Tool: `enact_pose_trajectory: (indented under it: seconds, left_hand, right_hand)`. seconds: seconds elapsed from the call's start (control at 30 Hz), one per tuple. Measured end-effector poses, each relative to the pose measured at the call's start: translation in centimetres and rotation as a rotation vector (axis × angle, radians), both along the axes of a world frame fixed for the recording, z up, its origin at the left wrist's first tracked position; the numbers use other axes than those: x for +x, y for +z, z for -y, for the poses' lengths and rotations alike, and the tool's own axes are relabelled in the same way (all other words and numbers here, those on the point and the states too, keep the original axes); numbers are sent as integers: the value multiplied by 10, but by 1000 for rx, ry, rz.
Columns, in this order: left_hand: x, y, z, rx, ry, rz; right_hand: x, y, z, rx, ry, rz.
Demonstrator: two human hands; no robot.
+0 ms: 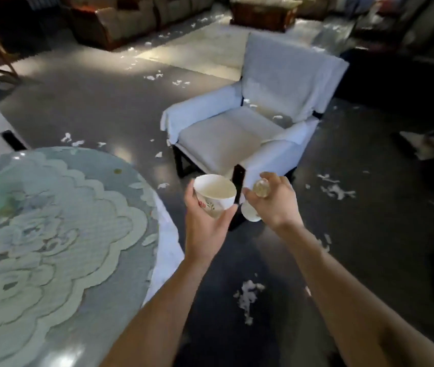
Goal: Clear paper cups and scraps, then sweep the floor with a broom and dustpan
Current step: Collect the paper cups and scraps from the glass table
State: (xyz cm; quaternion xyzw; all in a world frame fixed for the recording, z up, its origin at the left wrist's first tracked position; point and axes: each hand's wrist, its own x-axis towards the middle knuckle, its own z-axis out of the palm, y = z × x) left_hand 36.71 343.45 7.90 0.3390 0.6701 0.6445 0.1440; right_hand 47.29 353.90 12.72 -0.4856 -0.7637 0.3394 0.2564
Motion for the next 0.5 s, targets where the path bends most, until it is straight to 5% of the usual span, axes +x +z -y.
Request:
enact_pose_trajectory:
  seconds: [0.2, 0.5]
  left_hand:
    - [112, -2, -114, -36, -267, -45]
    - [184, 0, -319, -72, -438, -229]
  right_hand:
    - [149, -8, -84, -32, -333, 19]
    - [260, -9, -237, -41, -653, -5]
